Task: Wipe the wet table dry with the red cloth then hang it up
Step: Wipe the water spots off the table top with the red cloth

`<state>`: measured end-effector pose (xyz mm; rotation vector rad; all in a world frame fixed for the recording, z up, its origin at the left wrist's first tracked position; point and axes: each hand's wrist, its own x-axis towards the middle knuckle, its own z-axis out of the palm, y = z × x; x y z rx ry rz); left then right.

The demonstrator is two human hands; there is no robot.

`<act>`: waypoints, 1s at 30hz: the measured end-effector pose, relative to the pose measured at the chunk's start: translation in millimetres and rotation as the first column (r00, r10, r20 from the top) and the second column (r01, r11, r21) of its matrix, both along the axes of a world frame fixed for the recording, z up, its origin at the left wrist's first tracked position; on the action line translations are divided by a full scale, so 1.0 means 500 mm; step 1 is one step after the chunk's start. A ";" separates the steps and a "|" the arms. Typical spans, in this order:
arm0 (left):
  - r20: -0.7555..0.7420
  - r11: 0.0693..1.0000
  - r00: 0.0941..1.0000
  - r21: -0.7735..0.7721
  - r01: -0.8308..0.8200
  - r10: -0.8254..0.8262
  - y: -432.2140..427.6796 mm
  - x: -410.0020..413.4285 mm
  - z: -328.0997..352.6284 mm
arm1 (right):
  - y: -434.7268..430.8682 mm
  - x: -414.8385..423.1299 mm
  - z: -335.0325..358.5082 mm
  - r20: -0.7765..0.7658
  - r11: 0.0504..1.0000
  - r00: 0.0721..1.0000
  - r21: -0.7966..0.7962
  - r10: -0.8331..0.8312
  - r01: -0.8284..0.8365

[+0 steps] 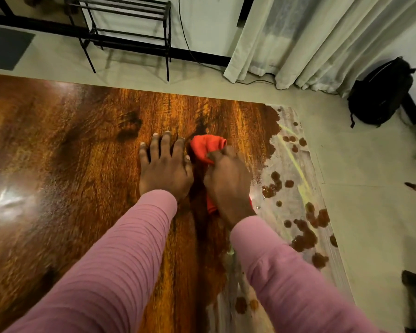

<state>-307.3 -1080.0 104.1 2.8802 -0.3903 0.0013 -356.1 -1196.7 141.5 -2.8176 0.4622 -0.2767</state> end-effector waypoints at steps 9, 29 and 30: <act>0.006 1.000 1.000 -0.006 0.005 -0.005 0.002 -0.001 0.002 | -0.154 -0.058 0.009 -0.014 0.926 0.926 0.021 -0.377 0.377; 0.000 1.000 1.000 -0.011 0.004 -0.004 -0.001 -0.004 0.008 | -0.024 -0.135 0.009 0.000 0.951 0.957 0.114 -0.290 0.288; 0.000 1.000 1.000 -0.008 0.003 -0.003 -0.002 -0.004 0.009 | 0.010 -0.141 0.006 0.001 0.969 0.976 0.120 -0.217 0.215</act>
